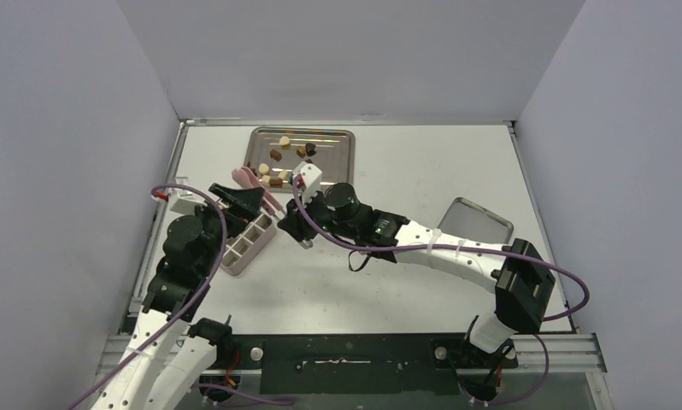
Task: Pack the chocolate
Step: Adjust the clamp.
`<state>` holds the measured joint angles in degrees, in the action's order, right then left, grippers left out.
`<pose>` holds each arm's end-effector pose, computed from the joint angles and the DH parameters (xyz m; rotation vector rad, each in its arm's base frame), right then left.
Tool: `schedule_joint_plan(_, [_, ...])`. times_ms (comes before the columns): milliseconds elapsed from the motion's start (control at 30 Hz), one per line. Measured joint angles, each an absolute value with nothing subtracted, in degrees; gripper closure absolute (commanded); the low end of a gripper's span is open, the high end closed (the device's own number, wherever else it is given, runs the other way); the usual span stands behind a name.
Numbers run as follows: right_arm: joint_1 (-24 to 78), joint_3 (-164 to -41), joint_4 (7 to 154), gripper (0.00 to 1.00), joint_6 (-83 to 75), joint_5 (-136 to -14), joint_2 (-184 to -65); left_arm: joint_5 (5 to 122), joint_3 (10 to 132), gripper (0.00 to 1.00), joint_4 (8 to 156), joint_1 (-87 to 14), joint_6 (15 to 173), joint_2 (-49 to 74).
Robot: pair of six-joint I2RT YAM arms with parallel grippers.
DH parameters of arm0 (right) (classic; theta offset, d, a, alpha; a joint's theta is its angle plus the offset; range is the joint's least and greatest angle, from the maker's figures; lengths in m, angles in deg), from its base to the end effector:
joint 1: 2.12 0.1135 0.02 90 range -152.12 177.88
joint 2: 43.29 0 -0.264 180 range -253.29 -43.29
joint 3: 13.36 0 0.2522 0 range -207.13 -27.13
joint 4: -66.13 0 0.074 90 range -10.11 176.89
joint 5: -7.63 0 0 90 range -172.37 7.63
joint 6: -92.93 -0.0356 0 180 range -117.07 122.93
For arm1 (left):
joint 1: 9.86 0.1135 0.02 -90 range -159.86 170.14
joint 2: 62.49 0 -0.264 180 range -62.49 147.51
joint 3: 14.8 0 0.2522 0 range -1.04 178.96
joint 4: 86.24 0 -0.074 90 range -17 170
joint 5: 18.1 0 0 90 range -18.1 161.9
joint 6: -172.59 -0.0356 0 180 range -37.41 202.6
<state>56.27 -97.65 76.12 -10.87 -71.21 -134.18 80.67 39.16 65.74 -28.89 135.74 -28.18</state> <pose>0.1928 0.3264 0.3174 -0.8875 1.7832 1.0293 0.1412 -0.0430 0.3312 -0.6342 1.6653 -0.7944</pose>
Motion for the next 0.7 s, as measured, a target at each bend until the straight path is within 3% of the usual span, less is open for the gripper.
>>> schedule_joint_plan(333, [60.0, -97.6, 73.8, 0.67, -9.6, -74.9, -134.1, 80.6, 34.8, 0.27, 71.5, -28.9, 143.5, -27.4])
schedule_joint_plan(700, [62.1, -97.0, 72.7, 0.64, -6.5, -80.2, -134.1, 76.0, 32.1, 0.69, 77.8, -28.6, 150.9, -26.5])
